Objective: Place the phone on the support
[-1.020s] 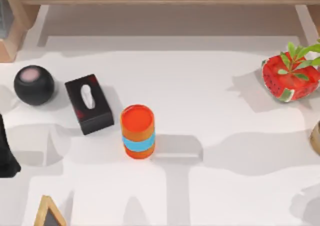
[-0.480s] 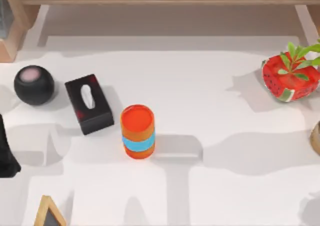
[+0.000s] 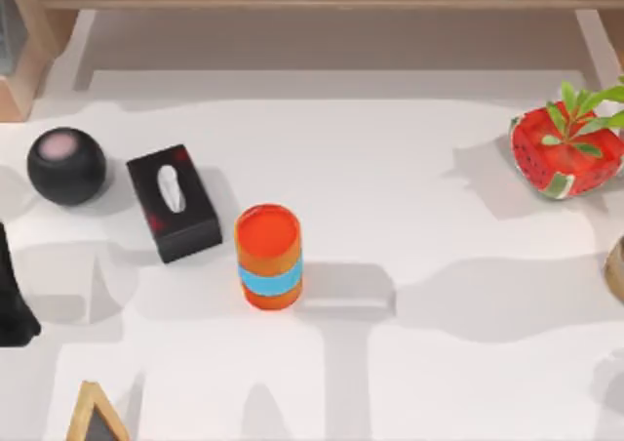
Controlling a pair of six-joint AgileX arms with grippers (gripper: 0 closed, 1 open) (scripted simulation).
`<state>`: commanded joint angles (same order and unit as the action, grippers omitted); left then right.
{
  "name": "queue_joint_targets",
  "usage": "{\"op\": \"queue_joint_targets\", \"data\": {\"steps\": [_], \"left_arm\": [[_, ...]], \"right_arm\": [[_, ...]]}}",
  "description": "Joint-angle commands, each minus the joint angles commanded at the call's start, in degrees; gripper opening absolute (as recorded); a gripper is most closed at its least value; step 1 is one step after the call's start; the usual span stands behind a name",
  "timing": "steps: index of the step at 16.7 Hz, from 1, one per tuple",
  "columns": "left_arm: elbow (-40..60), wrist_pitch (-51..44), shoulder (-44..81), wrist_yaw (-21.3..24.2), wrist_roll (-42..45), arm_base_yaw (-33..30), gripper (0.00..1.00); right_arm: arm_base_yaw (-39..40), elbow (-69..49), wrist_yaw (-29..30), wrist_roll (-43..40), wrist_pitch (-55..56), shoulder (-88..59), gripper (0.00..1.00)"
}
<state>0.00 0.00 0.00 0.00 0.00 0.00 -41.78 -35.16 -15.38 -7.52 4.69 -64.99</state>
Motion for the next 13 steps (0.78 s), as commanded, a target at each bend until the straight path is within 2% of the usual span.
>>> {"op": "queue_joint_targets", "data": {"steps": [5,10,13], "left_arm": [[0.0,0.0,0.0,0.0,0.0,0.0,1.00],[0.0,0.0,0.0,0.0,0.0,0.0,1.00],[0.0,0.0,0.0,0.0,0.0,0.0,1.00]], "right_arm": [[0.6,-1.6,-0.6,0.3,5.4,-7.9,0.00],[0.6,-1.7,-0.7,0.3,5.7,-8.3,0.00],[0.6,-1.7,-0.7,0.3,5.7,-8.3,0.23]]}}
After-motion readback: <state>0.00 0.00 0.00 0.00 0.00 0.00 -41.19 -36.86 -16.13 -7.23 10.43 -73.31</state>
